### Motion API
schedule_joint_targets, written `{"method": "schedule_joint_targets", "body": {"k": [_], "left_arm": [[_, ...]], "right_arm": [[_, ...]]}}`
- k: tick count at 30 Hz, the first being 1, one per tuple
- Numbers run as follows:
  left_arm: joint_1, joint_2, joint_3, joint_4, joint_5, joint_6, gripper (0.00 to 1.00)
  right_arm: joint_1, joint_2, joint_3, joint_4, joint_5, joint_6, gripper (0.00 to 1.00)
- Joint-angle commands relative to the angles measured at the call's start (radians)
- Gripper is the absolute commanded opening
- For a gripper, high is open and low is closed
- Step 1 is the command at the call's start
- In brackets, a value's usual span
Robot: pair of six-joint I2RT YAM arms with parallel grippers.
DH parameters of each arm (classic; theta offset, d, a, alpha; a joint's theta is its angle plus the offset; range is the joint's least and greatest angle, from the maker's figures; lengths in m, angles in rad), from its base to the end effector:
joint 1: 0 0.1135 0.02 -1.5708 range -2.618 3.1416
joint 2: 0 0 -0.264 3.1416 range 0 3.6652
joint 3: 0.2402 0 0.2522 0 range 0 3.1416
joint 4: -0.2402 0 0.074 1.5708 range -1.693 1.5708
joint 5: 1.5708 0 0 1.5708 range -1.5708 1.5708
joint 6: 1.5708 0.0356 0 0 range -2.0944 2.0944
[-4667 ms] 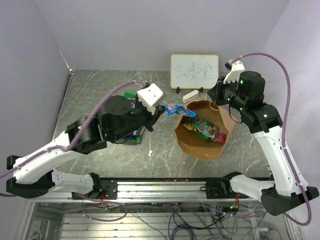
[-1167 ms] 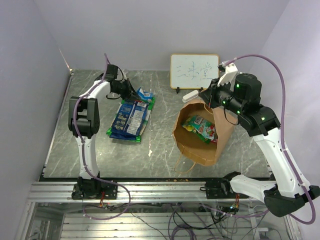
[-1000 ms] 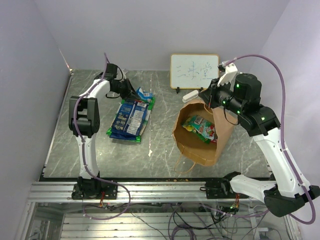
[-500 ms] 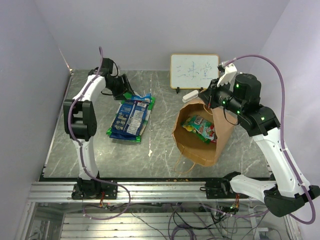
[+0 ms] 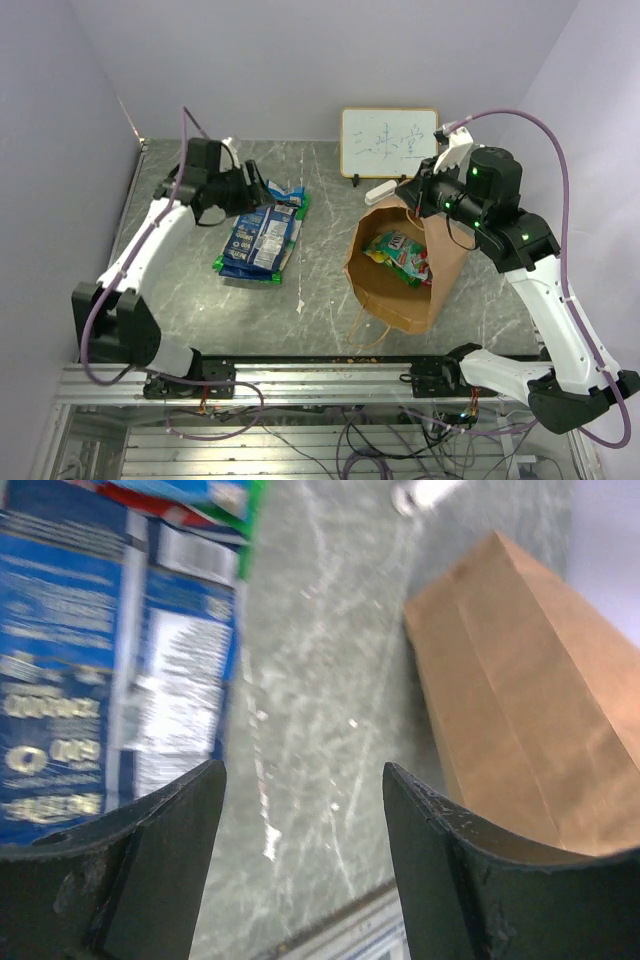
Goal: Take the snacks out of the paper bag
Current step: Place the snack at the center of the board, then take out the snack from the paper bag.
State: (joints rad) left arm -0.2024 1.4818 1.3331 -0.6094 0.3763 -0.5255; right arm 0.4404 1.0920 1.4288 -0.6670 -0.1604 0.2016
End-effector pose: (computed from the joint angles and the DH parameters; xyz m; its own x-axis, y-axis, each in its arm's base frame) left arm 0.3162 -0.0782 0.3259 -0.8076 -0.3105 -0.5014 0.0500 0.8110 -0.5828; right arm 0.1902 0.0959 0.4500 -0.3990 0.0305 -0.9164 -0.4875 0.8395 0.2402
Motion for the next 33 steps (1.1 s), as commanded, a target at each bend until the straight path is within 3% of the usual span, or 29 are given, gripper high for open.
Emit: {"method": "schedule_joint_targets", "body": {"k": [1, 8, 15, 21, 27, 33], "left_arm": [[-0.158, -0.147, -0.102, 0.165, -0.048, -0.085, 0.74], [-0.443, -0.283, -0.217, 0.312, -0.243, -0.227, 0.78], [-0.714, -0.375, -0.171, 0.164, -0.48, -0.31, 0.8], [-0.965, -0.449, -0.19, 0.116, -0.701, -0.374, 0.93], [-1.138, -0.342, -0.09, 0.121, -0.825, -0.271, 1.0], [-1.299, -0.191, 0.038, 0.223, -0.952, -0.002, 0.99]], "right_arm": [[0.008, 0.005, -0.004, 0.025, -0.02, 0.003, 0.0], [0.015, 0.014, -0.016, 0.026, -0.049, 0.021, 0.0], [0.04, 0.022, -0.002, 0.035, -0.073, 0.047, 0.0], [0.043, -0.024, -0.098, 0.116, -0.046, 0.087, 0.0], [0.043, -0.015, -0.081, 0.098, -0.01, 0.027, 0.0], [0.042, -0.039, -0.058, 0.089, 0.009, 0.026, 0.0]]}}
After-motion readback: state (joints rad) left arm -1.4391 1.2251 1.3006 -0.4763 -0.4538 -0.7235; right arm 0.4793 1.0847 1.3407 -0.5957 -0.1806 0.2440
